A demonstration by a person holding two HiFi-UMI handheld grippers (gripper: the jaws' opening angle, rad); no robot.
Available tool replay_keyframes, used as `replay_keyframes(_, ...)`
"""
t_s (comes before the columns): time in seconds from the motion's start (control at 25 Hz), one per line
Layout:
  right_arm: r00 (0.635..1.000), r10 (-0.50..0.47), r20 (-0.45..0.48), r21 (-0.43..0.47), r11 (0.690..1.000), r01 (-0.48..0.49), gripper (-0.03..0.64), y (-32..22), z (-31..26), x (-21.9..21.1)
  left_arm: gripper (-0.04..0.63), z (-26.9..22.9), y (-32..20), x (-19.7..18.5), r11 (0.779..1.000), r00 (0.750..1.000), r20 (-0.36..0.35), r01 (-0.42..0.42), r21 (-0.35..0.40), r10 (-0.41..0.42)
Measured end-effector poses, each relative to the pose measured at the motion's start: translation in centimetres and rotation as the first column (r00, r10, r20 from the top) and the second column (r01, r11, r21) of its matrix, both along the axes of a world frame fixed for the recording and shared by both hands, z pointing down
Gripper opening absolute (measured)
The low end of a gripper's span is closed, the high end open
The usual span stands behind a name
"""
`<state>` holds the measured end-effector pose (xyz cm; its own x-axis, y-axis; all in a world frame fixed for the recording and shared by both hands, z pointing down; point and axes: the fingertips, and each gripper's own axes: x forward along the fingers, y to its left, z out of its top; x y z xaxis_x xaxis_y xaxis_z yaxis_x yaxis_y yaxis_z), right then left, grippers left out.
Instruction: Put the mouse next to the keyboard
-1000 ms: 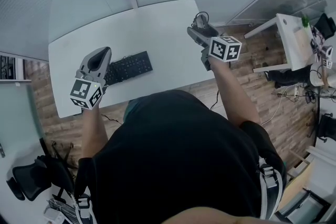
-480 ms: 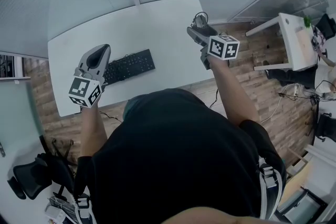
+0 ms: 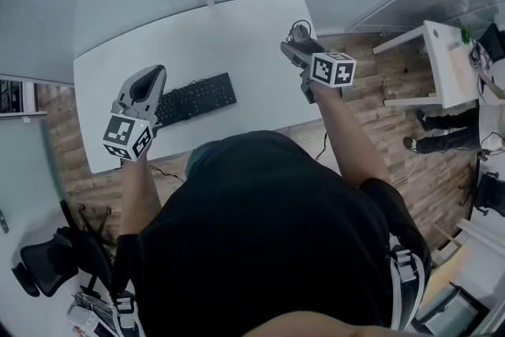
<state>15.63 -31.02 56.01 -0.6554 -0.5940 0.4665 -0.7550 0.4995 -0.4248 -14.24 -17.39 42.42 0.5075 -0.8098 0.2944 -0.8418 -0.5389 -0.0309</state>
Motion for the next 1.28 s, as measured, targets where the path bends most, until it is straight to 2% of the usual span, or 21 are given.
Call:
replay_keyframes(0.64,0.999,0.01,-0.052,-0.089,0.996,-0.014,0.401,-0.7,5.5,0.1,0.021,0.3,-1.4,-0.3,1.0,1.0,0.006,-0.005,-0.016,0.005)
replay_keyframes(1.28,0.992,-0.006,-0.125,-0.22,0.975,-0.022,0.402,0.3,13.0,-1.9,0.021,1.5,-2.6,-2.2,0.999,1.0,0.013,-0.001,-0.042,0.002)
